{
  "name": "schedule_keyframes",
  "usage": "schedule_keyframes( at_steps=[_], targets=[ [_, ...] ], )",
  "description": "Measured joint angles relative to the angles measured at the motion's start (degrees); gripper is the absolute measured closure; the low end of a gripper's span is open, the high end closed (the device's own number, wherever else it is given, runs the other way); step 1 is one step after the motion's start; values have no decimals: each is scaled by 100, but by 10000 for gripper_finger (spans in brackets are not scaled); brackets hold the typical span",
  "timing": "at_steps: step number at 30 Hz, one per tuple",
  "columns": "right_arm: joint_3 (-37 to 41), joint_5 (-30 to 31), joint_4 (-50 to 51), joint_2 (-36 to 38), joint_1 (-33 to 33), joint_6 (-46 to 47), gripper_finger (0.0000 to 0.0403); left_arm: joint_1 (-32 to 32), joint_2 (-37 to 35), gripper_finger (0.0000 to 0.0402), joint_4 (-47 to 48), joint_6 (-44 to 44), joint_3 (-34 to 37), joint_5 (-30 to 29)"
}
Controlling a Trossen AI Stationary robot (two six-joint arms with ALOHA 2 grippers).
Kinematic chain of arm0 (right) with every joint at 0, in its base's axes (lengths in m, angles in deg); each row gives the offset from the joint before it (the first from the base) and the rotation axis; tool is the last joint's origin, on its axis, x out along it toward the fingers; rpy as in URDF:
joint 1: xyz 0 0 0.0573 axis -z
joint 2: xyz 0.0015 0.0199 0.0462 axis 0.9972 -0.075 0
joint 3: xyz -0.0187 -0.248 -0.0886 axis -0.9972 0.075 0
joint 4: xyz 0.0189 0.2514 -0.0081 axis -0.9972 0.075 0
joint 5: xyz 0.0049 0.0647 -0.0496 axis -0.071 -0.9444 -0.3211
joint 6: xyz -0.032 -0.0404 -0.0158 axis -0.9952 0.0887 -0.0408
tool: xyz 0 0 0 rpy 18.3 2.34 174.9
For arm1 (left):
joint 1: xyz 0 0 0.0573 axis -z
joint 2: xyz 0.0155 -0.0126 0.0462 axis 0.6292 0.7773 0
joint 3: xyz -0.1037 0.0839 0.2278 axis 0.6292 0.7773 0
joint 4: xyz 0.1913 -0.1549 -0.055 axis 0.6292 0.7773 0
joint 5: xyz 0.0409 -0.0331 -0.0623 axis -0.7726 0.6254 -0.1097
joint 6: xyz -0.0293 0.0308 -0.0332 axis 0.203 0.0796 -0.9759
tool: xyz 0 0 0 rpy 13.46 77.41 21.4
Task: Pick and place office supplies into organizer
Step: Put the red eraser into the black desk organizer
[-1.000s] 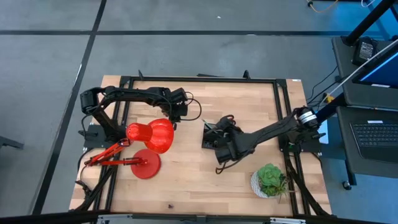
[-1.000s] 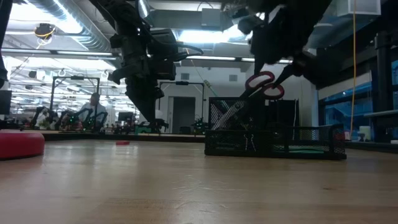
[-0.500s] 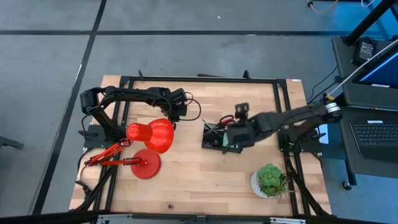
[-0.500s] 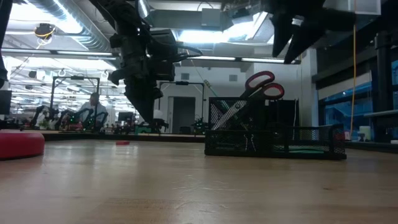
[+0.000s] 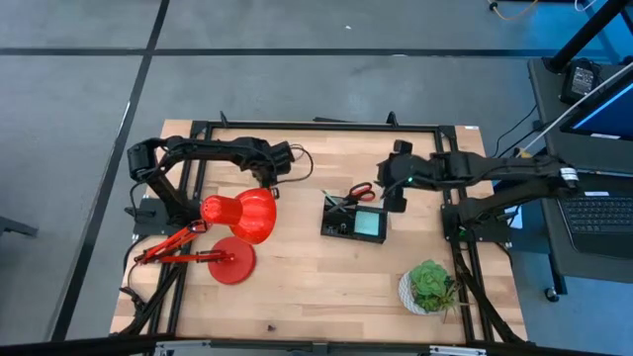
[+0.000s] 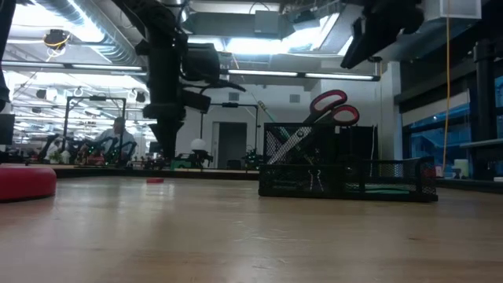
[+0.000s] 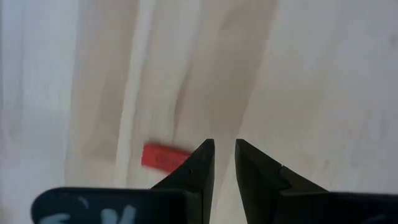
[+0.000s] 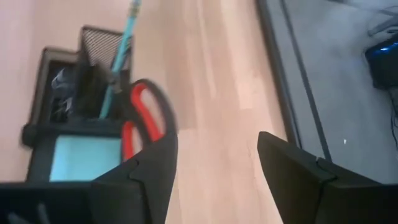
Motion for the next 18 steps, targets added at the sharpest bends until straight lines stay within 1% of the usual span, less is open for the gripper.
schedule_keyframes(
  at_steps=[5,8,11,15,18],
  targets=[
    [589,1,-857,357,288,-48,179,-231,0,343,173,-1174,0,-136],
    [785,-6,-1151,374,428,-368,179,-352,0,336,369,-1699,0,-218],
    [863,-5,-1394,372,623,-700,179,-418,0,320,530,-2062,0,-247],
    [816,-1,-1452,372,954,-731,179,-423,0,291,531,-2184,0,-205],
    [809,-1,-1492,373,1252,-612,179,-421,0,269,473,-2782,0,-206]
  ],
)
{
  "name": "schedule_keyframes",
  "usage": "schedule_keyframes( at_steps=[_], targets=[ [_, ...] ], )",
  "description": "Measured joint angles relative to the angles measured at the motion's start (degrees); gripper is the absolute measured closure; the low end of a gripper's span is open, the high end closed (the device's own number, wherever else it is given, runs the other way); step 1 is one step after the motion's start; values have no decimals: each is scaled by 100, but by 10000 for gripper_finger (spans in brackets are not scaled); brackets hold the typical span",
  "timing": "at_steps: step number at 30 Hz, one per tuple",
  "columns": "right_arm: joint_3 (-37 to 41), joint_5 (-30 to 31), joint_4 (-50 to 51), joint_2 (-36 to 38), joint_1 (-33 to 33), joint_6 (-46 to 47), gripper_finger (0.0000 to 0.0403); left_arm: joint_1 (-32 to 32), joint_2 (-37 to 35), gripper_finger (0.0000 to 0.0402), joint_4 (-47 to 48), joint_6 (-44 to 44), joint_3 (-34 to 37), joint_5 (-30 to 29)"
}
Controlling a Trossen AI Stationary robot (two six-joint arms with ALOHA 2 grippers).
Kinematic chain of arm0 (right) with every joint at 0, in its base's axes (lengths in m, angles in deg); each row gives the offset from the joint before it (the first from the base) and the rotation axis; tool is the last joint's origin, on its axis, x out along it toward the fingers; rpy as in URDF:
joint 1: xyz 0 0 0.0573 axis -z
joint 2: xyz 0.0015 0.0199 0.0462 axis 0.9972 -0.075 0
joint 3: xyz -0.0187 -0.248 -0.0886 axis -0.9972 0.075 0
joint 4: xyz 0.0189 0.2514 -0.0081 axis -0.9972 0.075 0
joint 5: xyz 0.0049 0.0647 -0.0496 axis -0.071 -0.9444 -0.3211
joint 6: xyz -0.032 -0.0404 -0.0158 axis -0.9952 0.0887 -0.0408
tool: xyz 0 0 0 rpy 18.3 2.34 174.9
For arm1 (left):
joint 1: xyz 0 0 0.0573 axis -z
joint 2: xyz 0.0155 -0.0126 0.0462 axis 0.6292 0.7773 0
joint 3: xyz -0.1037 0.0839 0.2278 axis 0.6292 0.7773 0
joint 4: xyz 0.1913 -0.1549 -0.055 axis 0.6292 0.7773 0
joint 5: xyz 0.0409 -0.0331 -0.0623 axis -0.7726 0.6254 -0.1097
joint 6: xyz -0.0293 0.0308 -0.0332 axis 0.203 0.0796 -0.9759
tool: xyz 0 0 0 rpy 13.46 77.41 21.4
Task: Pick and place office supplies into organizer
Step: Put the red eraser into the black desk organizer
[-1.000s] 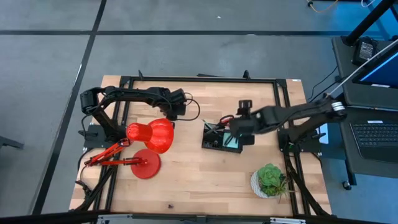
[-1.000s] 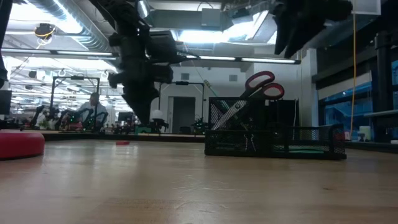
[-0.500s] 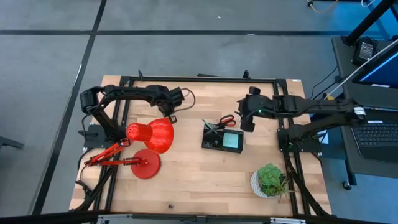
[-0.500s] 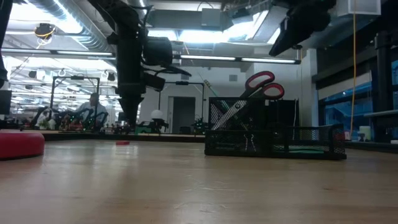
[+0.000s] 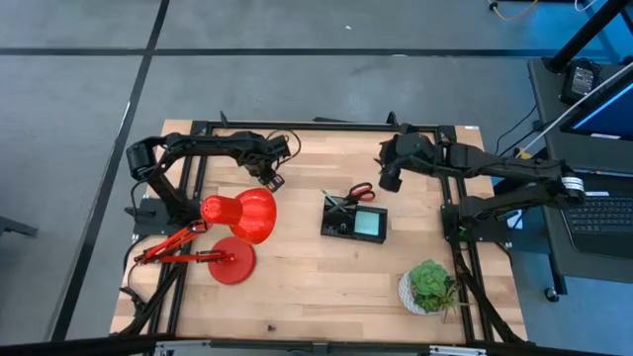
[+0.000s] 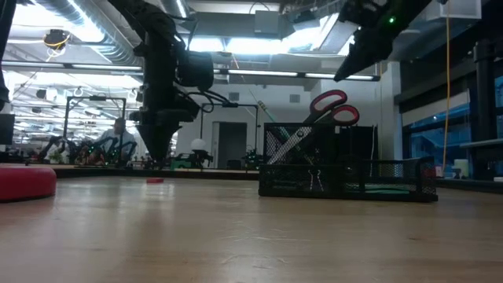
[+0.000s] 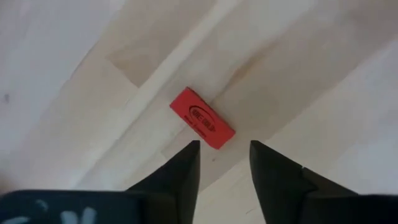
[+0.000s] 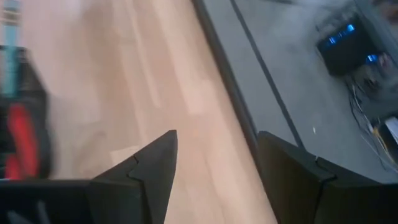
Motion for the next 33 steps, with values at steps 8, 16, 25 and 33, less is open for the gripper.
schedule_keyframes(
  at_steps=[8,16,25,33],
  targets=[
    [0,-682,99,-1,481,283,179,0,0,235,-54,-1883,0,-513],
    [0,-1073,105,-1,485,280,179,-240,206,236,-157,-2743,0,-348],
    [0,-1073,155,-3,483,327,179,-377,1065,237,-412,-2776,-37,78],
    [0,-1073,157,-3,483,320,179,-427,1168,243,-474,-2693,-33,242]
  ],
)
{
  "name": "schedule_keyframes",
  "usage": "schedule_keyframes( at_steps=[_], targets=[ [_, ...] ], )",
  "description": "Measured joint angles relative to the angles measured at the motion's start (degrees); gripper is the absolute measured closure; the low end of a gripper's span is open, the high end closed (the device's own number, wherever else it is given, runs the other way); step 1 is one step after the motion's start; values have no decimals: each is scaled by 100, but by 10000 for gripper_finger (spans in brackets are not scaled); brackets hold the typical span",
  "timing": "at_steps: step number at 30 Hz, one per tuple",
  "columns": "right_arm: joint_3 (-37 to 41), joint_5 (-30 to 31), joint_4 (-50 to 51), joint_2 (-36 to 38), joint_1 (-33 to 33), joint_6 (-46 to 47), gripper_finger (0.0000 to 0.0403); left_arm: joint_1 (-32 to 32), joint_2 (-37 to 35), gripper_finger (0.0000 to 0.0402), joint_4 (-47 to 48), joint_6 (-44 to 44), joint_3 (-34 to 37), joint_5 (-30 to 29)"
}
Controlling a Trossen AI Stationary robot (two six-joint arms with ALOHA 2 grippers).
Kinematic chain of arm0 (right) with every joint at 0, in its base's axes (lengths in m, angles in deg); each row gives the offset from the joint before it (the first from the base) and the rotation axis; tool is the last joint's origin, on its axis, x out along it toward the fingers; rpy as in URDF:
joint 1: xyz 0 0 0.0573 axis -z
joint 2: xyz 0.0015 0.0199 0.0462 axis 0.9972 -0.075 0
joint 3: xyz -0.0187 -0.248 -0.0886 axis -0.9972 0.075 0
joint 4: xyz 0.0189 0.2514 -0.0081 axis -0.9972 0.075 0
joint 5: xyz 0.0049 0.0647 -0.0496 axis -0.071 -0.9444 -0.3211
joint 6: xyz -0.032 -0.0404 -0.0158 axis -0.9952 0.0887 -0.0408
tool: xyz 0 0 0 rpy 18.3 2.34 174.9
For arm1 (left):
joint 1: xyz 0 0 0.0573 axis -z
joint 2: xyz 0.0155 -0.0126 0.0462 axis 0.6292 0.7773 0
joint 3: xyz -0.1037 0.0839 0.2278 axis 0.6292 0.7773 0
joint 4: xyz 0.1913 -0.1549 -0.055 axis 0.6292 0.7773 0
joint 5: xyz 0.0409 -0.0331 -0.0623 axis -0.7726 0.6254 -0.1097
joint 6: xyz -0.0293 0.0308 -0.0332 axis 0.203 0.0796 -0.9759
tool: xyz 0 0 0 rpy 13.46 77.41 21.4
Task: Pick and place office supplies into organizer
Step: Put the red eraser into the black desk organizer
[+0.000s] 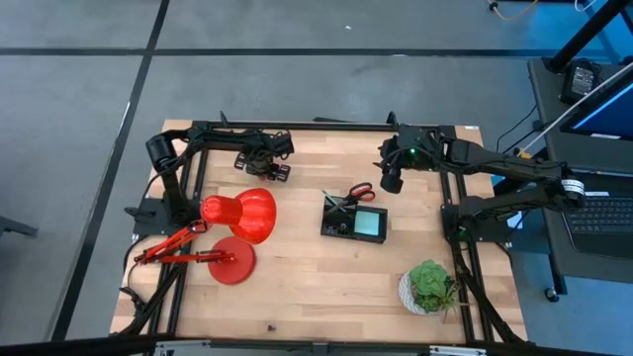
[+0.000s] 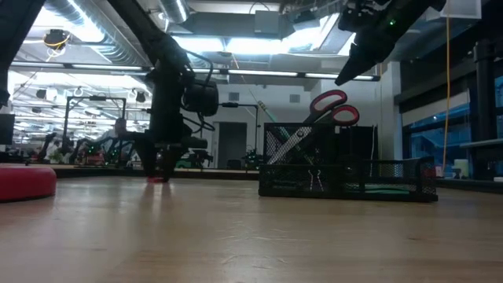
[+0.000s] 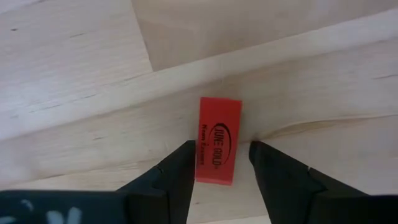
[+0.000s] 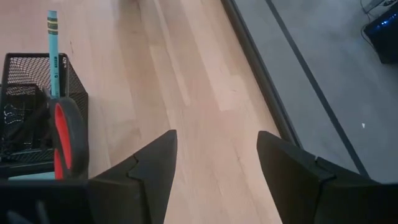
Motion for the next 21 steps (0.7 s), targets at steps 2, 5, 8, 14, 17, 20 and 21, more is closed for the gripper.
schedule_keyframes(
  at_steps=[2,5,8,14,17,20,21],
  targets=[
    [0,0,-1,0,0,-1,179,-8,-3,251,-4,22,2,30],
    [0,0,-2,0,0,-12,179,-25,-3,267,-26,177,4,53],
    [0,0,-2,-1,0,-30,179,-23,-3,286,-35,207,6,53],
    [0,2,-2,-2,-2,-144,179,-21,-3,322,-49,764,13,26],
    [0,2,-3,-2,-2,-144,179,-15,-3,331,-67,997,13,-61],
    [0,2,-3,-2,-2,-144,179,13,-3,333,-104,1345,13,-91],
    [0,2,-4,-2,-2,-144,179,29,-3,332,-112,1497,13,-118]
  ],
)
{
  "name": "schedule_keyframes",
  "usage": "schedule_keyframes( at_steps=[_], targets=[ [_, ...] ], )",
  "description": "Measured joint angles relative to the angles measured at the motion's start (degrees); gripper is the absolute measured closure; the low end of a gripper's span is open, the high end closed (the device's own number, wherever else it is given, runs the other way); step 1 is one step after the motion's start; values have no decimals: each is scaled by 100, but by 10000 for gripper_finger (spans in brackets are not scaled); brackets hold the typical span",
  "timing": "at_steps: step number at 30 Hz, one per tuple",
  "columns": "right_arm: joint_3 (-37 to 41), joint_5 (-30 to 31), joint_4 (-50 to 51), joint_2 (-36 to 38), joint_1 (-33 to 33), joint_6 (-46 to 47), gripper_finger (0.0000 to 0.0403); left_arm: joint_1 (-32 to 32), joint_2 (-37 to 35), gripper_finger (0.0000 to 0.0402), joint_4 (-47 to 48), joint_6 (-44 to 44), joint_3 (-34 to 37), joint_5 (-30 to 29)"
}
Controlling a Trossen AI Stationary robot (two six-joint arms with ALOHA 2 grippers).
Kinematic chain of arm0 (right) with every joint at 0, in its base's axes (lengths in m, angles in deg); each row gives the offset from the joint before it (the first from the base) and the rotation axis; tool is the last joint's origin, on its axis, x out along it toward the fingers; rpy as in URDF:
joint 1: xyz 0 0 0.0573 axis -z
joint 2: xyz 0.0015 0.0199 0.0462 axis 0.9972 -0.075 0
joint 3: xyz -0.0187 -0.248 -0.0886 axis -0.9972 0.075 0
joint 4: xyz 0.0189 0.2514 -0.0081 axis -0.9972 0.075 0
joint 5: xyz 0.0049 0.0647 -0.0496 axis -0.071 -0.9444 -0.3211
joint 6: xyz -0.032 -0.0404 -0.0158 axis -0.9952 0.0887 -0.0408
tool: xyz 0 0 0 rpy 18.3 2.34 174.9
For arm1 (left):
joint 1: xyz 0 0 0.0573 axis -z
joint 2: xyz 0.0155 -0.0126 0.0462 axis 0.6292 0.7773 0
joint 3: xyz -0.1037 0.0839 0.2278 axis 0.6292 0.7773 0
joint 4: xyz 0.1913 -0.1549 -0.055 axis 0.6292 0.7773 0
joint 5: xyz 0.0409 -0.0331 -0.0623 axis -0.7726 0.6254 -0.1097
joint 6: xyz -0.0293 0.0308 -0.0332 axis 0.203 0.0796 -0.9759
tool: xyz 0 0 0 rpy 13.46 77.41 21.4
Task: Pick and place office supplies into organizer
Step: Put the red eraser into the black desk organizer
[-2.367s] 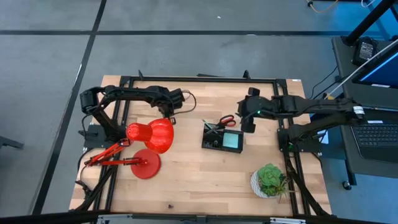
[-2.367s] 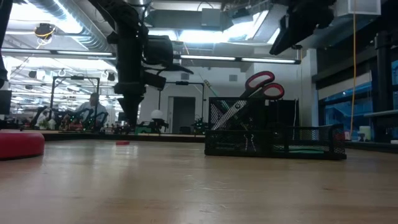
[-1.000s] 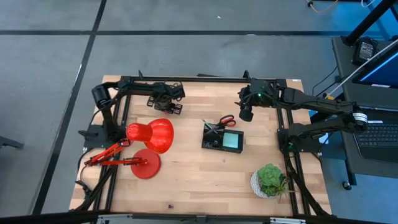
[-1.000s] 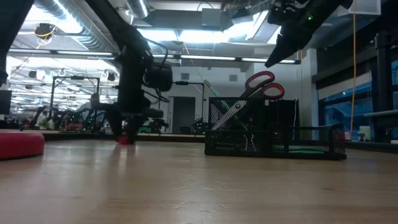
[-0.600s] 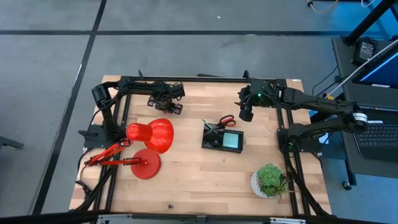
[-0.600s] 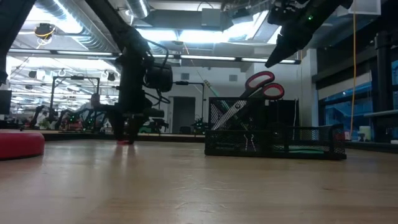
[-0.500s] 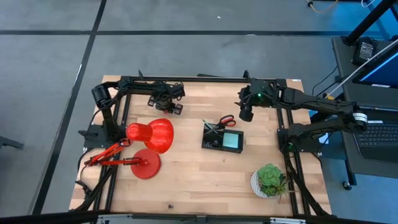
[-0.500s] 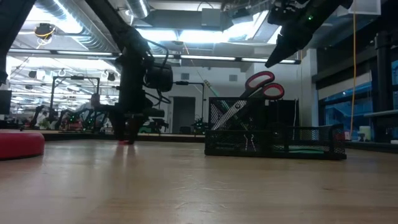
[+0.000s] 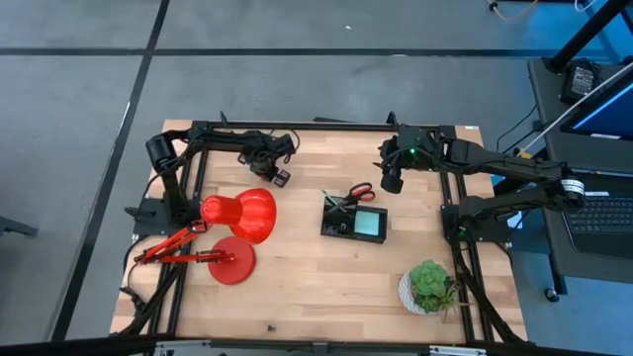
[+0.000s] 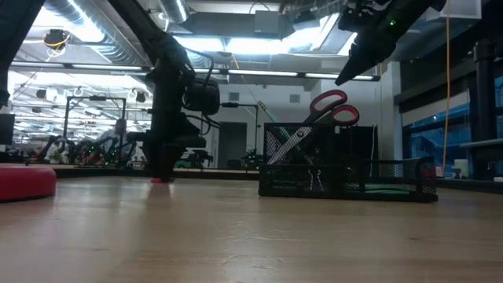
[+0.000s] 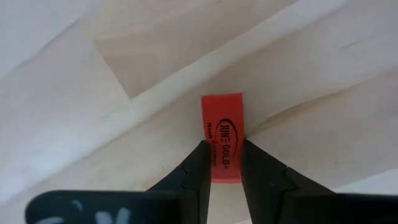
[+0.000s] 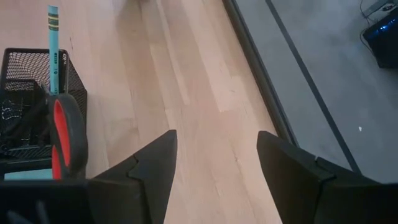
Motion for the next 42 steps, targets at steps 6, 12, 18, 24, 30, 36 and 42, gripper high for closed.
schedule_keyframes(
  at_steps=[6,12,18,24,30,36,42],
  targets=[
    [0,0,0,0,0,0,179,78,-86,332,3,914,-58,-32],
    [0,2,-2,0,0,2,179,194,-224,335,-8,1476,-115,187],
    [0,4,-2,0,2,7,179,319,-240,335,-15,1913,-125,450],
    [0,4,-2,0,2,17,179,491,-258,335,-15,2192,-136,488],
    [0,4,-2,0,2,22,179,771,-414,336,-74,2410,-146,511],
    [0,7,-8,0,2,39,179,1116,-954,336,-128,2456,-147,580],
    [0,9,-7,0,2,172,179,1551,-1423,336,-480,2604,-153,674]
  ],
)
